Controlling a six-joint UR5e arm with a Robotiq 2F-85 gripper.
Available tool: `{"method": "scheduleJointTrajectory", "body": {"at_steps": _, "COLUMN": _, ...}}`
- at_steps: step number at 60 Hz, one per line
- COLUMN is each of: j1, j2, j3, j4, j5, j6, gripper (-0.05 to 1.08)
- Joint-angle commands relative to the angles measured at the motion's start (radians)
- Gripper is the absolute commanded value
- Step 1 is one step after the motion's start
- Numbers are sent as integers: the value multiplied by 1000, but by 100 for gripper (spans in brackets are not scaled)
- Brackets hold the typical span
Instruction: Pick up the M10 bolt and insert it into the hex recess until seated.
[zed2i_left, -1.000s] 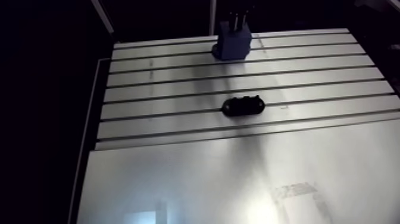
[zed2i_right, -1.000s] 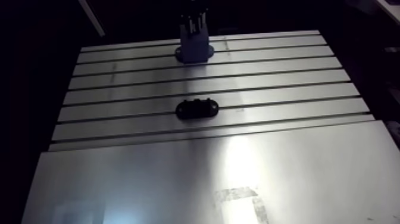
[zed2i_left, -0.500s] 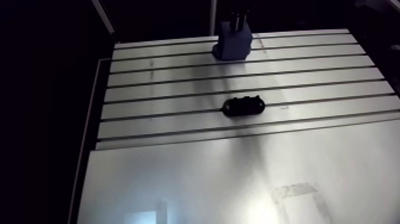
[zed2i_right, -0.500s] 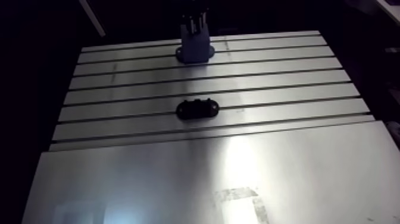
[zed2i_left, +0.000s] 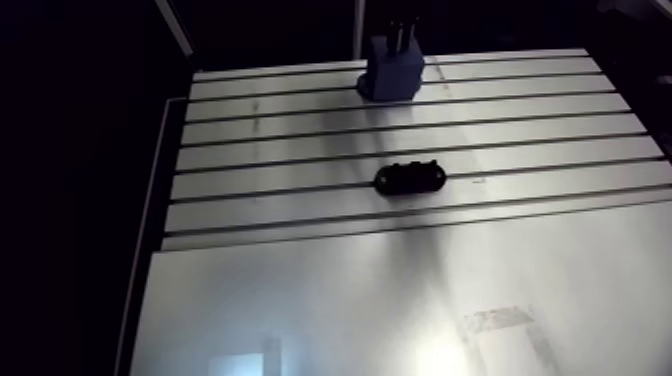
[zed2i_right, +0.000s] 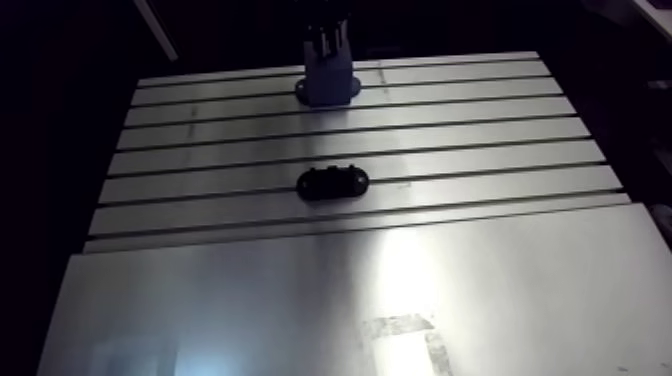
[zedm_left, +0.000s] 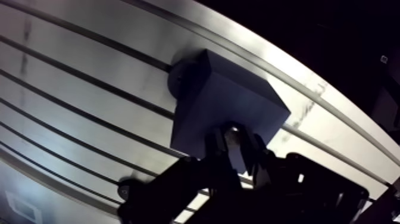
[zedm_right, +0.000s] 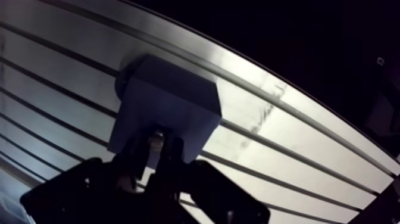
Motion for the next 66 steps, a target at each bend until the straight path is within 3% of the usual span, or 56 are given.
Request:
{"method": "scheduleJointTrajectory", "body": {"at_steps": 1, "j1": 1, "j2": 0, "j3": -1, "j4": -1, "j5": 0, "j6": -21, "gripper": 74}}
{"method": "scheduleJointTrajectory", "body": {"at_steps": 48, "j1": 2, "j2": 1, "j3": 1, "j4": -8, "j5": -2, "j6": -93, "gripper": 71}}
{"method": "scheduleJointTrajectory", "body": {"at_steps": 49, "j1": 3, "j2": 1, "j3": 0, "j4": -10, "j5": -2, "j6": -92, "gripper": 61}}
{"method": "scheduleJointTrajectory", "body": {"at_steps": 50, "j1": 3, "j2": 1, "j3": 0, "j4": -10, "j5": -2, "j6": -92, "gripper": 61}}
{"method": "scheduleJointTrajectory", "body": {"at_steps": 52, "j1": 1, "j2": 1, "j3": 1, "j4": -9, "j5": -3, "j6": -87, "gripper": 16}}
{"method": "scheduleJointTrajectory", "body": {"at_steps": 54, "j1": 1, "j2": 1, "j3": 1, "j4": -9, "j5": -3, "j6": -87, "gripper": 16}}
{"method": "scheduleJointTrajectory", "body": {"at_steps": 58, "j1": 3, "j2": -1, "j3": 7, "j4": -13, "j5": -4, "j6": -87, "gripper": 2}}
{"method": "scheduleJointTrajectory", "body": {"at_steps": 66, "j1": 3, "j2": -4, "j3": 7, "j4": -16, "j5": -4, "j6": -89, "gripper": 1}}
